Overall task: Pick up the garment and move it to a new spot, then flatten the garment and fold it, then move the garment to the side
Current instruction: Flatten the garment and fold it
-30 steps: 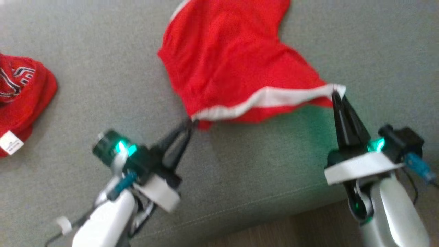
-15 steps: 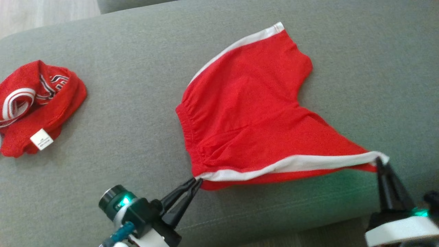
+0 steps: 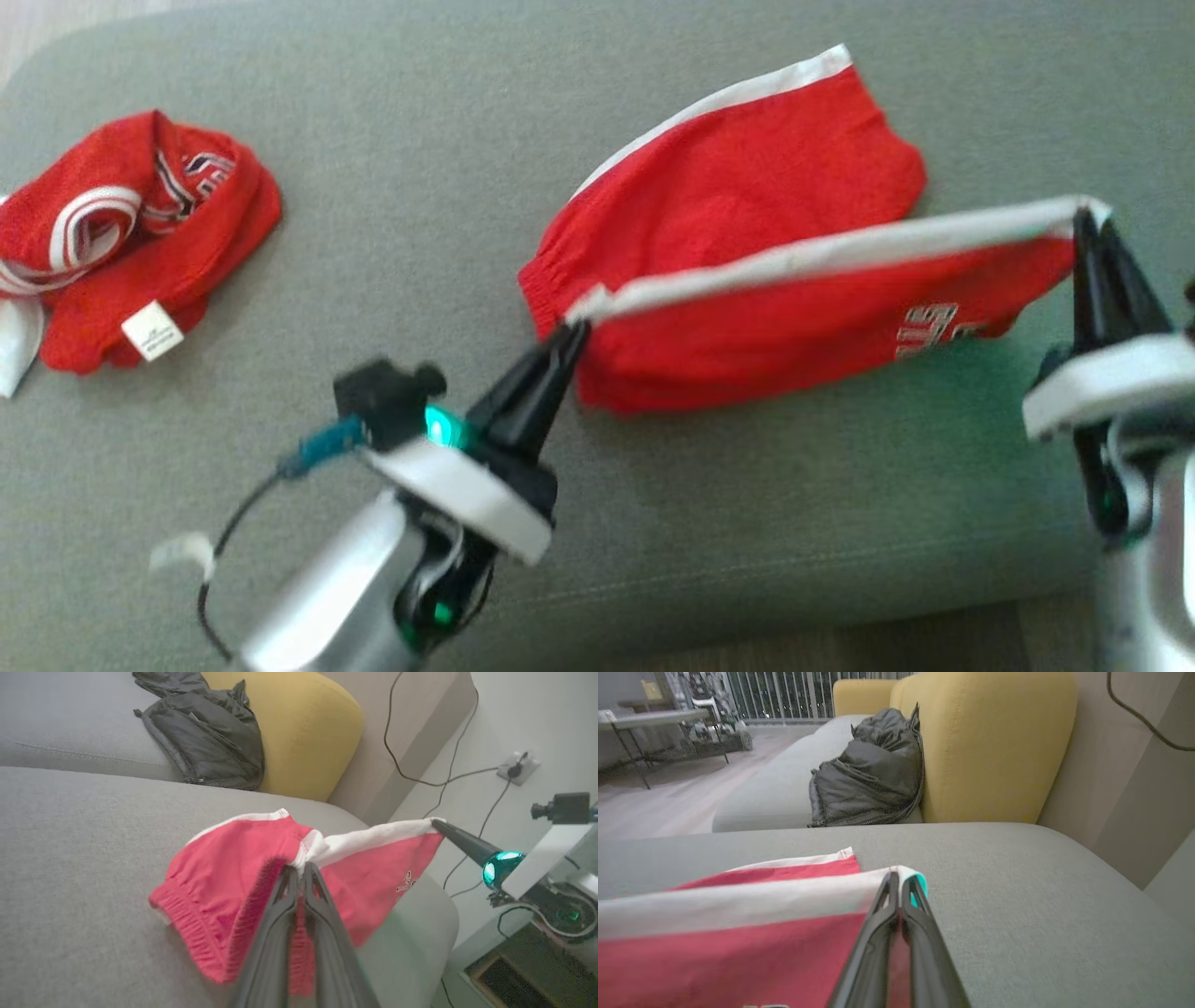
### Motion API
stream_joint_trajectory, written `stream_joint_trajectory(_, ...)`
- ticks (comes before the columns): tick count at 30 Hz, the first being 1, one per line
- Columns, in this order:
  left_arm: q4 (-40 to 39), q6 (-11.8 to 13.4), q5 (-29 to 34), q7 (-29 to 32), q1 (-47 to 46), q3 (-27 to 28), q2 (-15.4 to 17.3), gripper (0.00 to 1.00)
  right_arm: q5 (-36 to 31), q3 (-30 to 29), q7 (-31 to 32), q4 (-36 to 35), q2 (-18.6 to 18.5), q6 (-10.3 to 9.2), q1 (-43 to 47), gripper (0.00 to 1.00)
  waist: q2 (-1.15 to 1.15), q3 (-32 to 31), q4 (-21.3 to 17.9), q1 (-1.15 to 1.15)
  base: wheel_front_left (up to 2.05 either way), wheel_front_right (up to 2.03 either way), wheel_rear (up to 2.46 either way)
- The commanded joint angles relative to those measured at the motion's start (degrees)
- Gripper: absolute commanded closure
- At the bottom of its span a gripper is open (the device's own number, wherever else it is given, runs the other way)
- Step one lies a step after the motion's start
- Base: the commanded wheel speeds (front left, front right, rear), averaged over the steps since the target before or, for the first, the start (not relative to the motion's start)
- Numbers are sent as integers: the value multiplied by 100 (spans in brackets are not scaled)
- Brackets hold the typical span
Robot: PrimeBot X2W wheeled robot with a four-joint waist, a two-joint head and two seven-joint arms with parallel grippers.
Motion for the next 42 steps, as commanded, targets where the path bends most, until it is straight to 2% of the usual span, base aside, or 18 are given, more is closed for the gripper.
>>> stream_joint_trajectory(1,81,3,-239,-30,-447,208,-79,100,-153,90,75,129,-141,40,-521,100,0,201,154,0,0,0,0)
stream_joint_trajectory(2,389,3,-496,-30,-719,291,-238,100,-328,90,115,552,-239,40,-997,100,0,341,242,0,0,0,0)
stream_joint_trajectory(5,864,2,-715,-30,-1132,363,-401,100,-538,218,89,1222,-403,40,-1713,100,0,549,367,0,0,0,0)
stream_joint_trajectory(7,993,2,-710,-30,-1270,402,-436,100,-573,276,97,1470,-437,40,-1946,100,0,614,400,0,0,0,0)
stream_joint_trajectory(16,1719,2,-654,-30,-2072,586,-790,100,-1229,722,-33,3451,-755,40,-3878,100,0,1110,698,0,0,0,0)
stream_joint_trajectory(25,2037,2,-647,-30,-2470,447,-967,100,-1712,792,-426,4894,-804,40,-4961,100,0,1399,801,0,0,0,0)
stream_joint_trajectory(28,2029,2,-716,-30,-2507,509,-988,100,-1798,756,-629,5288,-694,40,-5131,100,0,1441,731,0,0,0,0)
stream_joint_trajectory(29,2031,2,-713,-30,-2509,545,-993,100,-1826,749,-716,5404,-657,40,-5168,80,0,1445,706,0,0,0,0)
stream_joint_trajectory(30,2032,2,-701,-30,-2502,574,-998,100,-1831,744,-823,5511,-611,40,-5197,53,0,1442,684,0,0,0,0)
stream_joint_trajectory(31,2028,2,-682,-30,-2488,599,-1003,100,-1809,720,-960,5598,-561,40,-5222,11,0,1431,656,0,0,0,0)
stream_joint_trajectory(32,2015,2,-658,-30,-2469,628,-1008,87,-1781,695,-1085,5669,-502,40,-5239,0,0,1412,622,0,0,0,0)
stream_joint_trajectory(33,1990,2,-607,-30,-2448,648,-1010,73,-1729,662,-1201,5715,-433,40,-5250,0,0,1388,587,0,0,0,0)
stream_joint_trajectory(34,1974,2,-541,-30,-2413,707,-1011,32,-1662,617,-1298,5738,-369,40,-5248,0,0,1353,551,0,0,0,0)
stream_joint_trajectory(35,1958,2,-468,-30,-2367,808,-1013,0,-1572,586,-1375,5743,-296,40,-5230,0,0,1311,515,0,0,0,0)
stream_joint_trajectory(38,1852,2,-54,-30,-2194,1162,-1020,0,-1229,619,-1477,5741,-112,40,-5058,0,0,1163,409,0,0,0,0)
stream_joint_trajectory(42,1529,53,819,-30,-1819,1723,-1032,0,-768,794,-1484,5917,-20,40,-4719,0,0,948,296,0,0,0,0)
